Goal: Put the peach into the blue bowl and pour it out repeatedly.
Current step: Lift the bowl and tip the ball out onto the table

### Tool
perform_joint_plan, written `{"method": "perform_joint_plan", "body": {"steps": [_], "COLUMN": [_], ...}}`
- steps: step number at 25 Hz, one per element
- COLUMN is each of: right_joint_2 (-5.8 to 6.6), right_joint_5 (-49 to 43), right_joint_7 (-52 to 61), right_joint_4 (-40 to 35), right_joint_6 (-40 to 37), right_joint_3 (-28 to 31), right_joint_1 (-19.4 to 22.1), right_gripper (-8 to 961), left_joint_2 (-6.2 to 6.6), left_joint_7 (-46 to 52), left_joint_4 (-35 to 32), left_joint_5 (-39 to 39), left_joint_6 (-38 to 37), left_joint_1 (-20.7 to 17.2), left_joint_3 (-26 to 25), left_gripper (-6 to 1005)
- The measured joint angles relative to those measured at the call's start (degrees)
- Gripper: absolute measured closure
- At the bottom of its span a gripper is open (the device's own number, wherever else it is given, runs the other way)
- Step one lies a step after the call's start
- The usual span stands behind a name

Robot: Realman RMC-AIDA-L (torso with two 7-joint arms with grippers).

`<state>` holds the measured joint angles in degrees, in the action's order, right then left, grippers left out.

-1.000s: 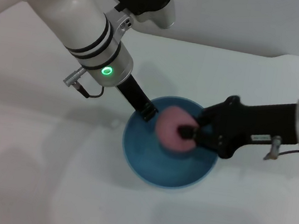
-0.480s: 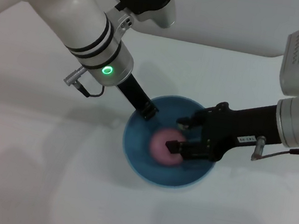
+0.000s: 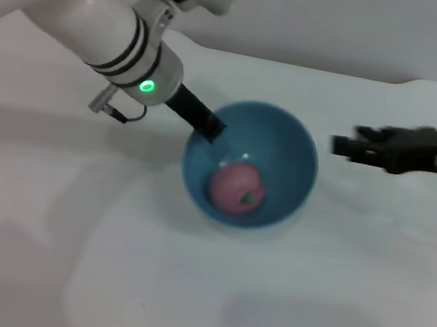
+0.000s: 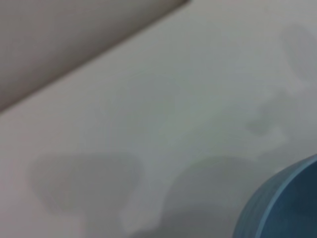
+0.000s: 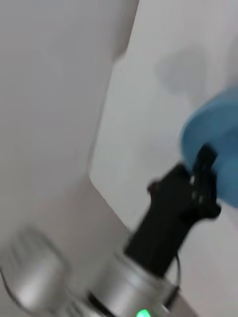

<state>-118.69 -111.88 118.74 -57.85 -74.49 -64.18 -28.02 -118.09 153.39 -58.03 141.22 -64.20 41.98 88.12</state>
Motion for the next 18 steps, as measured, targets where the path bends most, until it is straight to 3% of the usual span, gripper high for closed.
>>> {"method": "perform_joint_plan", "body": {"steps": [10,15,18], "right_joint_2": [0.43,0.42,0.58], "right_joint_5": [-1.2,-7.5,-15.6], "right_joint_7": [1.4,2.7,8.0], "right_joint_4": [5.7,5.7,4.5], "right_joint_6": [-6.5,-12.0,-14.5], "right_joint_3": [15.7,21.1,24.5], "right_joint_1": [7.1,8.0,8.0], "right_gripper": [364,364,364], "left_joint_2": [-0.09,-0.22,-0.22], "left_joint_7": [-2.4,-2.5,-2.7], "left_joint_4": [0.1,1.9,2.0], "left_joint_5": [-0.2,-0.2,0.0], "left_joint_6": [18.6,34.7,46.9], "left_joint_1": [-3.9,-6.4,-9.3], "left_joint_3": [1.3,8.5,16.4], "left_gripper": [1000,1000,1000]}}
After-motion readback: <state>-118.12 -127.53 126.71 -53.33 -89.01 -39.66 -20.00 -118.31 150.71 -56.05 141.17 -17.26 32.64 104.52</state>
